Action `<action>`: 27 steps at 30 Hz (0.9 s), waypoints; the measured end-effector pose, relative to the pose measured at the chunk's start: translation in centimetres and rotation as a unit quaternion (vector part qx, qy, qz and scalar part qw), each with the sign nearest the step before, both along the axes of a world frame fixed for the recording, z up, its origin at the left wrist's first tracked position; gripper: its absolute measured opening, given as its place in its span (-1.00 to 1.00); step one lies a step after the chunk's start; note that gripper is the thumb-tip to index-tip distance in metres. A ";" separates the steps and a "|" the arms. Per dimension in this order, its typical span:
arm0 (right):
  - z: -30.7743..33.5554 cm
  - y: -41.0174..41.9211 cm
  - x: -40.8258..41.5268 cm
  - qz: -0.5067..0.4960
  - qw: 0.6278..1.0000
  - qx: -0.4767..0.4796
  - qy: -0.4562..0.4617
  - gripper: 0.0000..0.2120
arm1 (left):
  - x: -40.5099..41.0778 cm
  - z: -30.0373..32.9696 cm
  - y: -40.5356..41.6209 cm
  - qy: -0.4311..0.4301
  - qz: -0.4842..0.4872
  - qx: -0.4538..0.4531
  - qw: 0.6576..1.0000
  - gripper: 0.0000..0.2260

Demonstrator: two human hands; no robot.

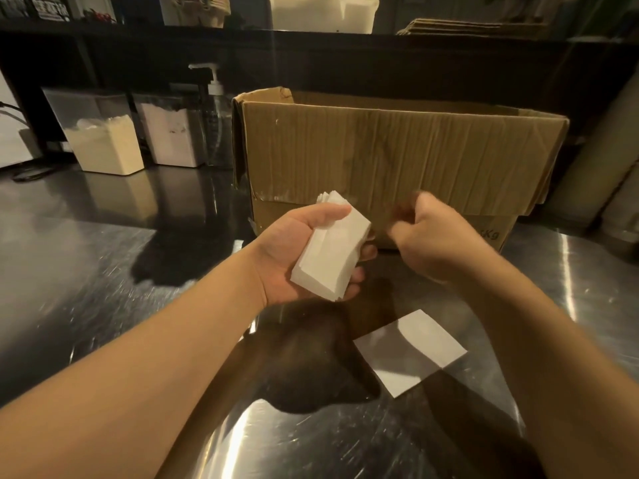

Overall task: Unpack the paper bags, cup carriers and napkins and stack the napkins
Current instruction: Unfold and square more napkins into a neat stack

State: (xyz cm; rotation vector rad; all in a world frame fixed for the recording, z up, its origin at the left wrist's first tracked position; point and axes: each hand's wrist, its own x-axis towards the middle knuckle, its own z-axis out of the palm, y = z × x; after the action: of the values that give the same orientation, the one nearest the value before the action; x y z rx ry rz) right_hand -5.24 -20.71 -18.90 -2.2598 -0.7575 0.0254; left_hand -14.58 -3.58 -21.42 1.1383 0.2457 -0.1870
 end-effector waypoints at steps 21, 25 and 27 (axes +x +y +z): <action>0.2 -1.1 -1.1 0.243 0.935 -0.255 0.047 -0.91 | 0.5 -0.2 0.3 0.009 0.046 0.008 0.999 -0.46; 0.2 -1.2 -0.9 0.251 0.957 -0.128 0.069 -0.89 | 0.4 0.1 0.0 0.001 0.049 0.010 0.999 -0.60; 0.3 -1.2 -0.8 0.253 0.962 -0.074 0.076 -0.86 | 0.4 0.2 0.0 0.005 0.051 0.013 0.999 -0.68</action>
State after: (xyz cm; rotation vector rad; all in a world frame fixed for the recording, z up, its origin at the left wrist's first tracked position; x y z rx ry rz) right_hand -6.03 -21.94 -18.63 -2.1100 -1.2608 0.5074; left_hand -14.20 -3.62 -21.26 1.1484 0.3145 -0.1002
